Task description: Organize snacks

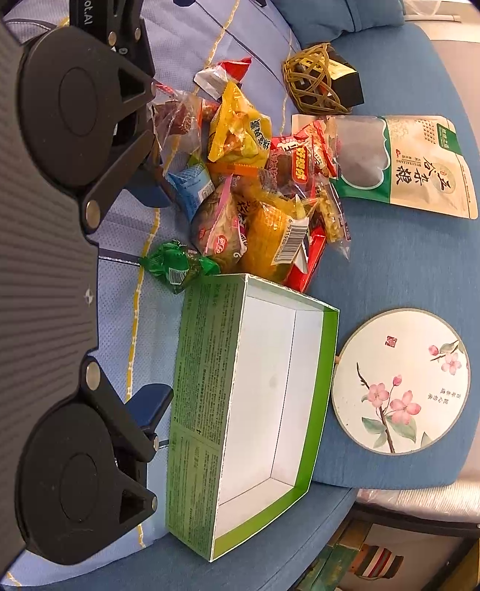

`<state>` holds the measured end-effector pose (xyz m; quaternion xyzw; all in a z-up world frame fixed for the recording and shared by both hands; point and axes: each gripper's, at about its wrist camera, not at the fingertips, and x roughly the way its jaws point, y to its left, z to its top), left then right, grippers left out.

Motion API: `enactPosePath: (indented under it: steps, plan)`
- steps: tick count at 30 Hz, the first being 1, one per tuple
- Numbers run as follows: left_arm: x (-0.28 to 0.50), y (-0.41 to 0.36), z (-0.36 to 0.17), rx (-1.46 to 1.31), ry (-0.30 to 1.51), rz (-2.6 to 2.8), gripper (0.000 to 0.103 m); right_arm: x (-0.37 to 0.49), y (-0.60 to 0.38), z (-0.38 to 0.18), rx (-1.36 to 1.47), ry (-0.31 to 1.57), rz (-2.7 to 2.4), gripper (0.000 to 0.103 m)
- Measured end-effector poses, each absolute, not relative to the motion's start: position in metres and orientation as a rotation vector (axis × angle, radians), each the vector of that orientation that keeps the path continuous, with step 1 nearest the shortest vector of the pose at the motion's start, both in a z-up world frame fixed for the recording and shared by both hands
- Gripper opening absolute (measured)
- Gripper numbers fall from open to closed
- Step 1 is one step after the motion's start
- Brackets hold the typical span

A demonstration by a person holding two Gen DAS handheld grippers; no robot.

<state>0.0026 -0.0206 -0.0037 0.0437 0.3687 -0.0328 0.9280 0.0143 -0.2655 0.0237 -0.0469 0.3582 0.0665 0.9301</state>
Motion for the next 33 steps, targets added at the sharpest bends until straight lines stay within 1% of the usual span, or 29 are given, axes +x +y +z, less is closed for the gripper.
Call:
enactPosePath:
  steps: [33]
  plan:
    - [0.0011, -0.0255, -0.0058, 0.090, 0.762, -0.096, 0.103, 0.0145, -0.2660, 0.0202, -0.109, 0.744, 0.131, 0.103]
